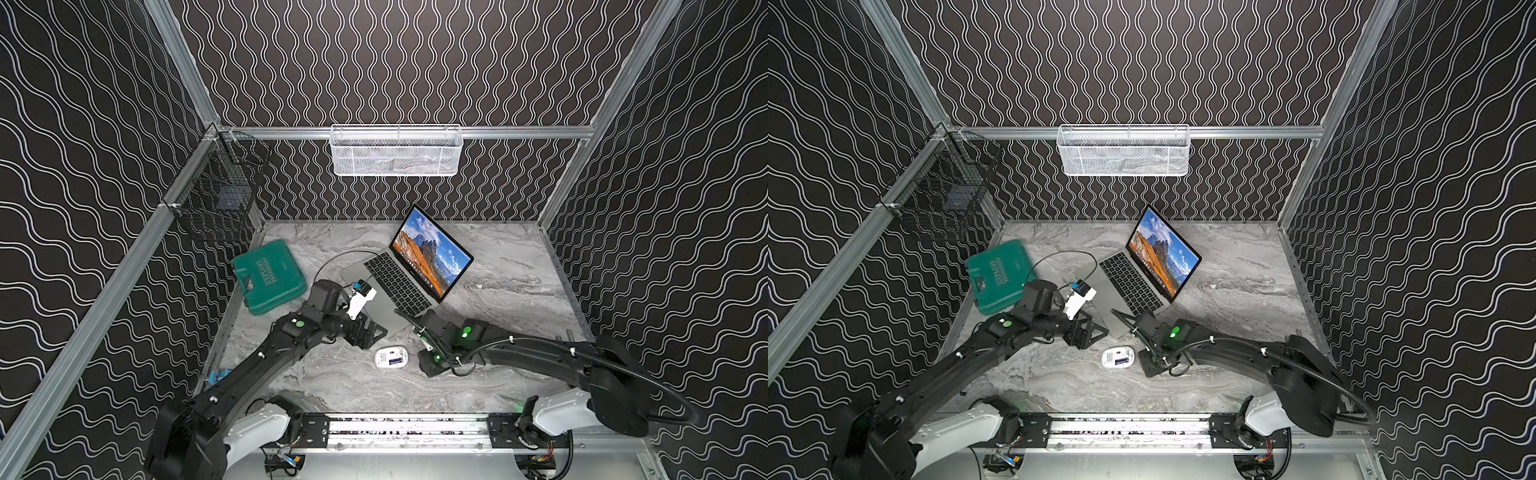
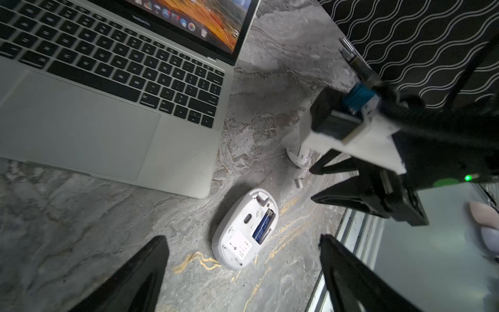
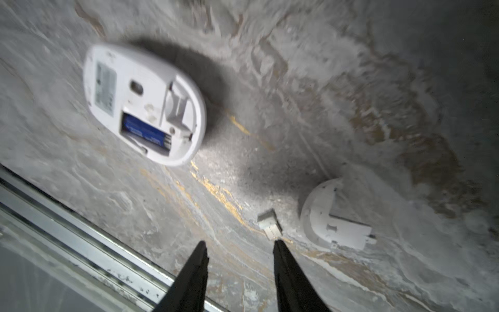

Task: Insert the wireless mouse receiver into the laptop
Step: Move the USB plug to the center of the board.

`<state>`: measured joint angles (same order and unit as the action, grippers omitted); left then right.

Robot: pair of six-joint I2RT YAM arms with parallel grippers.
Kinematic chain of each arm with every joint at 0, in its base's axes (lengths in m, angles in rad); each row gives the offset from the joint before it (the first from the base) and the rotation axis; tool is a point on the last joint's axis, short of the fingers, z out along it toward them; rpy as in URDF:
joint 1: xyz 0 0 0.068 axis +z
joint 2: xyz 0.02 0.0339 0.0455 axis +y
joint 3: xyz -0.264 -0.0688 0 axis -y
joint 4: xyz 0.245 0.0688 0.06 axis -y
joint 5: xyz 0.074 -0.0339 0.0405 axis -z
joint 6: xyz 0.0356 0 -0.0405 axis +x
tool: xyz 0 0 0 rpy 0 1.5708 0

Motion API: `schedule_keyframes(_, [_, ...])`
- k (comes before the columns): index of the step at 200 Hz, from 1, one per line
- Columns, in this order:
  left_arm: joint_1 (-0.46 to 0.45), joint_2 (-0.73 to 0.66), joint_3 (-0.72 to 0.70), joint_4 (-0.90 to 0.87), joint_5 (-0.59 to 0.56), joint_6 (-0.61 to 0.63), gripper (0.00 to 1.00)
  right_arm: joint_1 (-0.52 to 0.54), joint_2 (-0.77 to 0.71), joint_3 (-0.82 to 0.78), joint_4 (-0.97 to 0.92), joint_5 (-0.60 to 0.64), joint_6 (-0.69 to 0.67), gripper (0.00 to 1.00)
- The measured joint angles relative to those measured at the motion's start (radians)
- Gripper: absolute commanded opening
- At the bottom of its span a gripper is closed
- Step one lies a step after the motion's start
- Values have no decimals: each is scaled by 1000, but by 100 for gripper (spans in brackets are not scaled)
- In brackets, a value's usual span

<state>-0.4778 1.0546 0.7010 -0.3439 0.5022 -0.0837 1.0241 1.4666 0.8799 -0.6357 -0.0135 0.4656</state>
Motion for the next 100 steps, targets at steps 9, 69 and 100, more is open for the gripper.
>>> schedule_keyframes(9, [4,-15,-5,-3,-11,-11,90,5,21,0,0,-2,-6,44])
schedule_keyframes(69, [13,-27,-10,-16,-29,-18,90,18,148,34,14,51,-36,42])
schedule_keyframes(100, [18,-25,-10,-16,-25,-19,90,22,157,14,10,74,-40,42])
